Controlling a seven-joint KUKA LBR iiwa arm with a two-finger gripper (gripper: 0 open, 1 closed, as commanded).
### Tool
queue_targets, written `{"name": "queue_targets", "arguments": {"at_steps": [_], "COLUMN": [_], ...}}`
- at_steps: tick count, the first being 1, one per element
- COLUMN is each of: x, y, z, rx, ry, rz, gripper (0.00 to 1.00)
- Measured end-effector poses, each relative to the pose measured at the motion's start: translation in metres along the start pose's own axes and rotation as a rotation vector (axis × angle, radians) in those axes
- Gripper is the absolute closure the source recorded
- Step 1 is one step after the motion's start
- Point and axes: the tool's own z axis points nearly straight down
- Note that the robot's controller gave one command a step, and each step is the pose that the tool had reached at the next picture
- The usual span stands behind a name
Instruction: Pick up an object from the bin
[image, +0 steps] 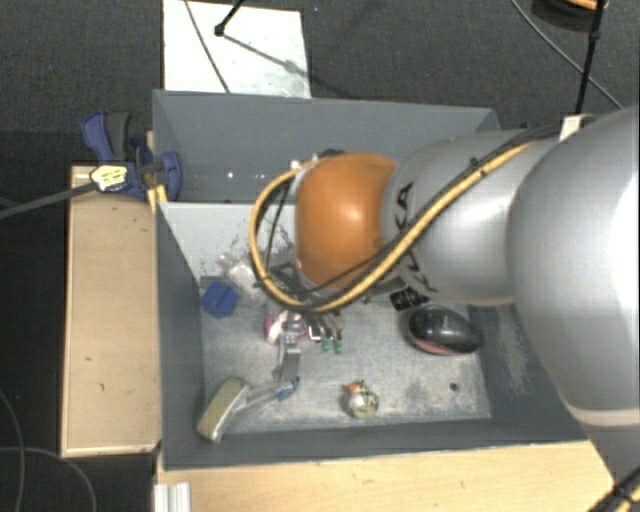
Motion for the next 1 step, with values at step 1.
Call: {"name": "queue_targets", "arguments": {"at_steps": [1], "x": [-0.0068], "y": [-0.0515], "z": [0.0716], "rx": [-0.002], "ry": [-0.014], "rz": [-0.162], "gripper": [0.0]}}
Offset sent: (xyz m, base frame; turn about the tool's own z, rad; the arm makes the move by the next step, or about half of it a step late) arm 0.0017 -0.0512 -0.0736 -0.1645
